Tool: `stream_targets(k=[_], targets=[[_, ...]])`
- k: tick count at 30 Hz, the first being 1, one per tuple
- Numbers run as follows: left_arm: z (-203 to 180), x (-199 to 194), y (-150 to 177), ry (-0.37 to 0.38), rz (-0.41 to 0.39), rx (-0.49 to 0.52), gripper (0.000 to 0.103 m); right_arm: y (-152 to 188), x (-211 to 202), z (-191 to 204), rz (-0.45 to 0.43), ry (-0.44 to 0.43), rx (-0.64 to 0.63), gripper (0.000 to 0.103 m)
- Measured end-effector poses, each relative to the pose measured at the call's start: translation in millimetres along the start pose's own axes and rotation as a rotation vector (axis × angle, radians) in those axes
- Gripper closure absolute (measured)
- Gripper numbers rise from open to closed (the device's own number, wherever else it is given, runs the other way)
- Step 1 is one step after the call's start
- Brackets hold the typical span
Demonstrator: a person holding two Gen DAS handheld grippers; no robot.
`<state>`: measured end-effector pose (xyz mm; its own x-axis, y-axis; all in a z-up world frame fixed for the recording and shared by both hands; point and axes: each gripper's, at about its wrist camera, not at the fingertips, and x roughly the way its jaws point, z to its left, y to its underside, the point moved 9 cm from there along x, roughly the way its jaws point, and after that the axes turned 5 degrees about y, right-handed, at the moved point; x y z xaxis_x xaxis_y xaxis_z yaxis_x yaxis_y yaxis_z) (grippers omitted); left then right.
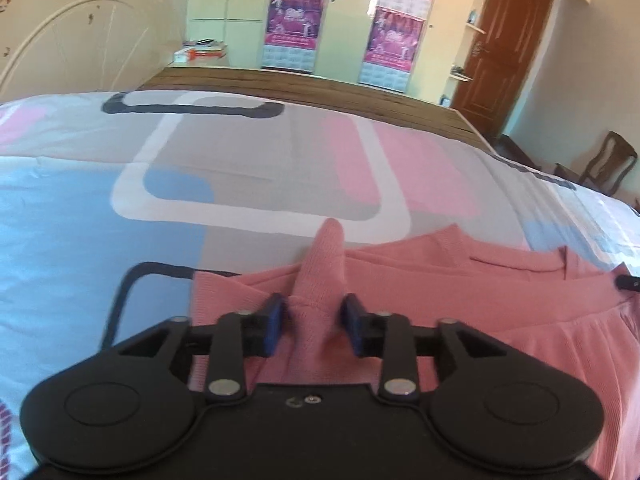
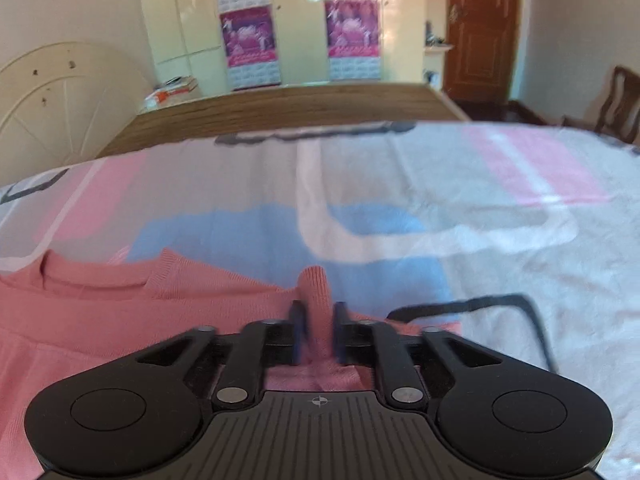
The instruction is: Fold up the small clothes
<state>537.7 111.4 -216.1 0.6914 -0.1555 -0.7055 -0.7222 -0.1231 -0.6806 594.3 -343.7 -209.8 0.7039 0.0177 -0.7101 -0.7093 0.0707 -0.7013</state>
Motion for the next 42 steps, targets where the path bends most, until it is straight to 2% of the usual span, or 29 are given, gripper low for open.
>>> stream_targets(k=[1, 2, 4, 7, 10, 13, 15, 17, 18, 20, 25, 30, 34, 37, 40, 42], targets=[[5, -5, -1, -0.03, -0.009, -0.009, 0.042, -3, -4, -3, -0.026, 0.027, -0.001, 0.063], [10, -10, -2, -0.053, -0.029, -0.017, 0.038, -4, -10, -7, -0.043, 0.045, -0.002, 0.063], [15, -26, 0, -0.067, -0.047, -0.024, 0.04, -6, -21, -9, -0.059, 0.041, 0.0, 0.063], [5, -49, 3, -0.031, -0.073, -0.001, 0.041, -1, -43, 2, -0.068, -0.022, -0.016, 0.063], [-24, -62, 11, 0.039, -0.073, 0.066, 0.042, 14, -59, 35, -0.063, -0.095, -0.076, 0.063], [-55, -56, 25, 0.095, -0.035, 0.11, 0.042, 32, -64, 72, -0.035, -0.169, -0.113, 0.063], [-63, -46, 36, 0.085, -0.004, 0.121, 0.042, 44, -67, 93, -0.03, -0.18, -0.162, 0.063], [-56, -36, 48, 0.036, 0.028, 0.114, 0.044, 56, -66, 103, -0.02, -0.178, -0.185, 0.063], [-46, -32, 55, 0.012, 0.046, 0.095, 0.044, 60, -64, 100, -0.014, -0.17, -0.175, 0.063], [-32, -36, 60, 0.001, 0.02, 0.072, 0.042, 68, -62, 88, -0.003, -0.135, -0.154, 0.063], [-17, -51, 65, -0.016, 0.015, 0.003, 0.045, 85, -58, 32, 0.028, -0.01, -0.109, 0.063], [-12, -65, 73, -0.039, 0.017, -0.02, 0.047, 87, -76, 26, 0.026, 0.019, -0.122, 0.063], [-13, -77, 83, -0.056, 0.022, -0.029, 0.047, 97, -99, 41, -0.002, -0.037, -0.152, 0.063], [-14, -81, 91, -0.074, 0.022, -0.014, 0.048, 118, -95, 42, 0.026, 0.018, -0.228, 0.063], [-20, -91, 92, -0.099, 0.027, -0.009, 0.048, 122, -100, 28, 0.028, 0.016, -0.174, 0.063], [-28, -101, 89, -0.084, 0.017, -0.019, 0.047, 119, -109, 25, 0.03, -0.009, -0.142, 0.063]])
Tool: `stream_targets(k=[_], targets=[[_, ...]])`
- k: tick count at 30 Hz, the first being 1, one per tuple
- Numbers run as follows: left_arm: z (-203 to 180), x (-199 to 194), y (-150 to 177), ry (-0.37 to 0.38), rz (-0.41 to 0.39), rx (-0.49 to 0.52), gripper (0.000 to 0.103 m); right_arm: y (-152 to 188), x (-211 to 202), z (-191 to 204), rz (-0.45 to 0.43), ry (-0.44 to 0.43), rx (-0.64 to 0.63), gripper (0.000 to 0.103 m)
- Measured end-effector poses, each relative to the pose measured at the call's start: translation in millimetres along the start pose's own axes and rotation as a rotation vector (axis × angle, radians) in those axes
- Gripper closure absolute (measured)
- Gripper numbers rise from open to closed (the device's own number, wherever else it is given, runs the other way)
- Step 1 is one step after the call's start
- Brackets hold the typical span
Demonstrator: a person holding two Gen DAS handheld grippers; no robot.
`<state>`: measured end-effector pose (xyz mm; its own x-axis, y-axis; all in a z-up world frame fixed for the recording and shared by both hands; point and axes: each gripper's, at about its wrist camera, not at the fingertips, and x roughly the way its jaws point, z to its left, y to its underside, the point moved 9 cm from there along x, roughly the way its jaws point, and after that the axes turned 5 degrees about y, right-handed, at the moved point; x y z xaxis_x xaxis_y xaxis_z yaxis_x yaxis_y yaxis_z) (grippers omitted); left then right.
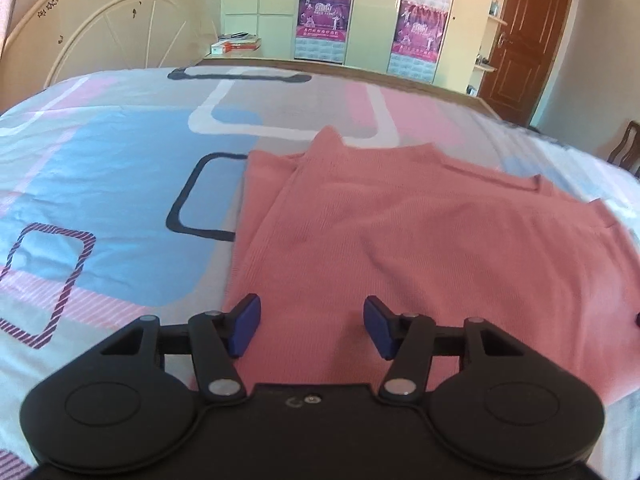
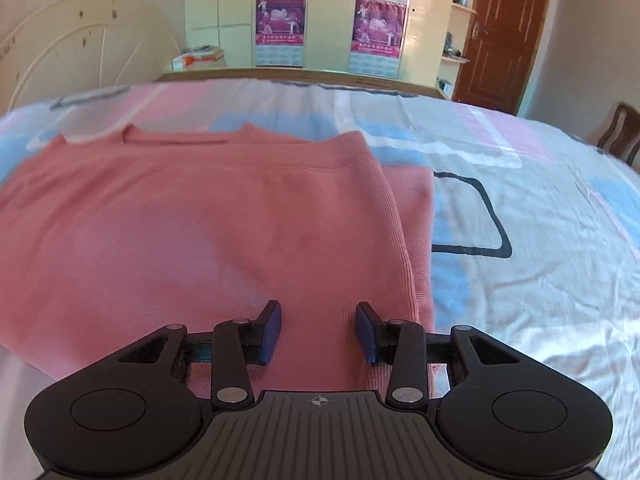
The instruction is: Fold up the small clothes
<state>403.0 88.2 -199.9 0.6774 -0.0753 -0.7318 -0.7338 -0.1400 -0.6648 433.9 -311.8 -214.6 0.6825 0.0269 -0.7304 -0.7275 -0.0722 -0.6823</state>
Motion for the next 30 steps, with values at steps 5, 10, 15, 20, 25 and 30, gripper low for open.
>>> stream_targets(k=[5, 10, 15, 20, 25, 30], targets=[[-35, -10, -1, 0.063, 0.002, 0.006, 0.041, -7, -20, 31, -0.014, -0.106, 0.032, 0.063], [-65, 2, 14, 0.072, 0.049, 0.044, 0.038, -4, -25, 78, -0.028, -0.148, -0.045, 0.063], [-52, 13, 35, 0.041, 0.098, 0.032, 0.038, 22, -8, 74, 0.025, -0.075, -0.128, 0.063], [-52, 11, 37, 0.039, 0.103, 0.05, 0.037, 31, -13, 62, 0.03, -0.069, -0.104, 0.063], [-55, 11, 39, 0.053, 0.108, 0.09, 0.032, 35, -17, 66, 0.043, -0.035, -0.089, 0.057], [-58, 14, 40, 0.072, 0.107, 0.121, 0.025, 35, -23, 68, 0.065, 0.012, -0.093, 0.056]])
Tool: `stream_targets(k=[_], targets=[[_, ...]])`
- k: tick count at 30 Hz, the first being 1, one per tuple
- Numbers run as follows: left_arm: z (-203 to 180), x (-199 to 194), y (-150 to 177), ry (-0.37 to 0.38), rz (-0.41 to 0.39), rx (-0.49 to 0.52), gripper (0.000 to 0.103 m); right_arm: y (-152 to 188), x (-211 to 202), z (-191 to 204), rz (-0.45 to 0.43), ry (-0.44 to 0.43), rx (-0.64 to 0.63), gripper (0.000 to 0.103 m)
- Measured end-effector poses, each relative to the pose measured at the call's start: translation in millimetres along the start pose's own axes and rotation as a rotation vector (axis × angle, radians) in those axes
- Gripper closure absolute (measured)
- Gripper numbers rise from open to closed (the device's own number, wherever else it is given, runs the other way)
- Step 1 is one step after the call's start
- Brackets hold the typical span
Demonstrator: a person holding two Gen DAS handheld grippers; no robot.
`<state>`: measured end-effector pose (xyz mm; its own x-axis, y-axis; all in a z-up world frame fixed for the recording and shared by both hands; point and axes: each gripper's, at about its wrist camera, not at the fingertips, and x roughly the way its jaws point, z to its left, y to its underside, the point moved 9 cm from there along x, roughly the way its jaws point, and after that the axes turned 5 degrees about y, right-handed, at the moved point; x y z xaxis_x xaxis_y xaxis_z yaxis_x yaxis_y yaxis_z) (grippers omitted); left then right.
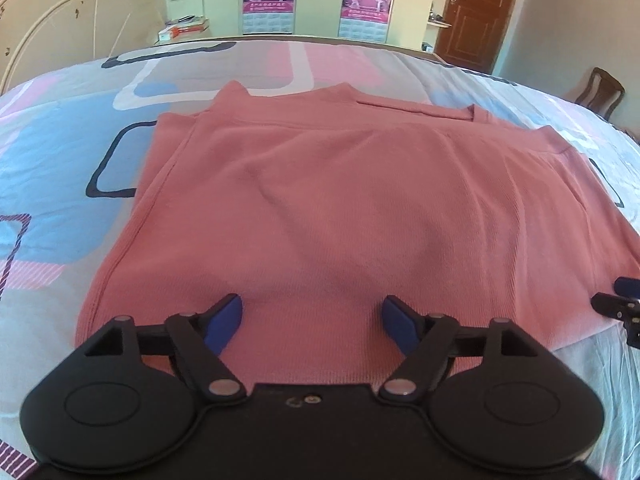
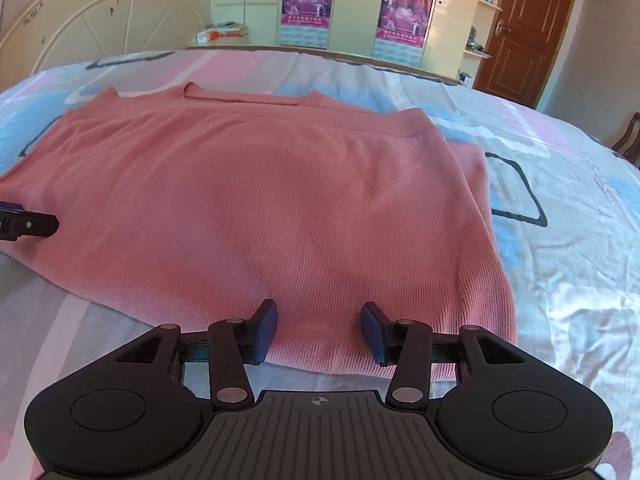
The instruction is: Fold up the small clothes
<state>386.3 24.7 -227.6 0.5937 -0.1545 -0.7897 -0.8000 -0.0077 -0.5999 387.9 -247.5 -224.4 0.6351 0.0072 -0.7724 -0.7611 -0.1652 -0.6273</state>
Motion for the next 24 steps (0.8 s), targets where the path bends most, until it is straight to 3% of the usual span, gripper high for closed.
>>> stream_targets(k=[5, 11, 19, 24], targets=[[-2, 2, 1, 0.027, 0.002, 0.017, 0.017, -15, -11, 10, -0.005, -0.006, 0.054, 0.056], [-1, 0, 1, 0.058, 0.011, 0.015, 0.015, -42, -16, 38, -0.038, -0.023, 0.06, 0.055], [18, -31, 8, 0.114, 0.009, -0.101, 0.015, -89, -7, 81, -0.116, -0.05, 0.031, 0.05], [39, -44, 24, 0.167, 0.058, -0.207, 0.014, -99, 7, 94, -0.131, -0.051, 0.031, 0.048]])
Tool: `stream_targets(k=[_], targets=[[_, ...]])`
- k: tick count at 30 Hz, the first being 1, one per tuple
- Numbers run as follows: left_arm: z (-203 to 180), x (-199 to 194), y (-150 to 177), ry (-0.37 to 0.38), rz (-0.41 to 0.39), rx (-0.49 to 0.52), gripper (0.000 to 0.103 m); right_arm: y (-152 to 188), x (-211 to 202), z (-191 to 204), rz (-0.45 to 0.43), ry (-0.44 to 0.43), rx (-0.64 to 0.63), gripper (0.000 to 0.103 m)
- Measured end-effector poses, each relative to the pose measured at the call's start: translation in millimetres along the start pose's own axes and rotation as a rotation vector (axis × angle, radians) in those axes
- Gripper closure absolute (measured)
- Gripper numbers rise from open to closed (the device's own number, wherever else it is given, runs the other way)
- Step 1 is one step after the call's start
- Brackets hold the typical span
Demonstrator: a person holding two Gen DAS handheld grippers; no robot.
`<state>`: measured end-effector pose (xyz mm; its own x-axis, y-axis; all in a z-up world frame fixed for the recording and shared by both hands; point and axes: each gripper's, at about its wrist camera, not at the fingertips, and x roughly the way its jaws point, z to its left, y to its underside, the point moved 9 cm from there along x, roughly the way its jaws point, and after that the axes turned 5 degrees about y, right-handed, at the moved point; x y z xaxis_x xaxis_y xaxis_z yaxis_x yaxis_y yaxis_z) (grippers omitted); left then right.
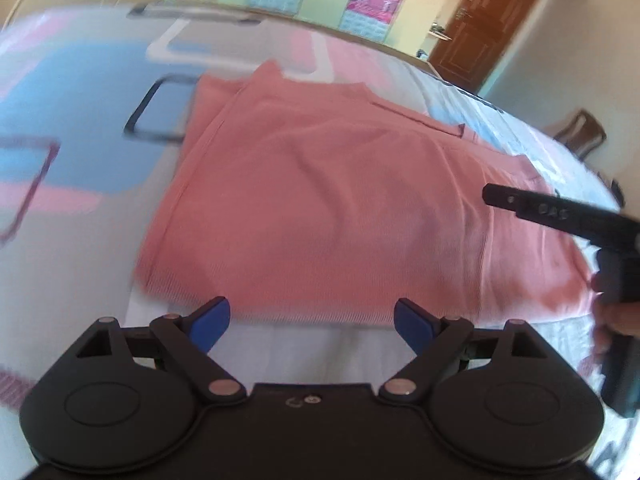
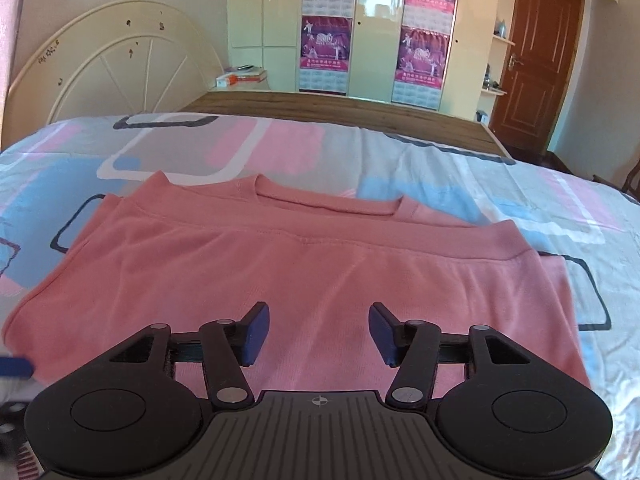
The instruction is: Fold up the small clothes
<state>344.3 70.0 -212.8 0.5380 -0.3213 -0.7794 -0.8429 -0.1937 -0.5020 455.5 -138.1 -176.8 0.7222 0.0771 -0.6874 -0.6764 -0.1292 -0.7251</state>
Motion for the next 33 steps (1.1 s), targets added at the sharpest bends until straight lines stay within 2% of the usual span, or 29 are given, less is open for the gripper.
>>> stream_targets(k=[3, 5, 11, 16, 18, 21, 23, 24, 26, 29, 33], targets=[[14, 2, 9, 0.058, 0.027, -0.131, 0.015, 13, 20, 1, 0.048, 0.026, -0.008, 0.048], [18, 2, 10, 0.092, -0.001, -0.182, 0.015, 24, 33, 1, 0.085, 0.03, -0.009, 0.047], [21, 17, -4, 0.235, -0.07, -0.334, 0.01, 19, 24, 1, 0.051, 0.032, -0.018, 0.047], [29, 34, -26, 0.324, -0.177, -0.441, 0.01, 16, 24, 1, 0.055, 0.029, -0.001, 0.047], [32, 40, -36, 0.329, -0.214, -0.452, 0.018, 14, 25, 2, 0.055, 0.03, 0.0, 0.047], [40, 50, -48, 0.325, -0.253, -0.474, 0.036, 10, 26, 2, 0.038, 0.031, -0.004, 0.047], [44, 55, -53, 0.318, -0.262, -0.49, 0.053, 7, 27, 2, 0.029, 0.028, -0.007, 0.047], [48, 57, -54, 0.311, -0.269, -0.496, 0.059, 8, 31, 3, 0.035, 0.029, -0.02, 0.047], [52, 59, -54, 0.285, -0.277, -0.505, 0.081, 17, 43, 5, 0.063, 0.034, -0.046, 0.047], [56, 57, -54, 0.262, -0.292, -0.524, 0.086, 22, 45, 4, 0.023, 0.032, -0.046, 0.046], [36, 42, -64, 0.211, -0.335, -0.43, 0.09, 21, 45, 1, 0.016, -0.005, -0.063, 0.046]])
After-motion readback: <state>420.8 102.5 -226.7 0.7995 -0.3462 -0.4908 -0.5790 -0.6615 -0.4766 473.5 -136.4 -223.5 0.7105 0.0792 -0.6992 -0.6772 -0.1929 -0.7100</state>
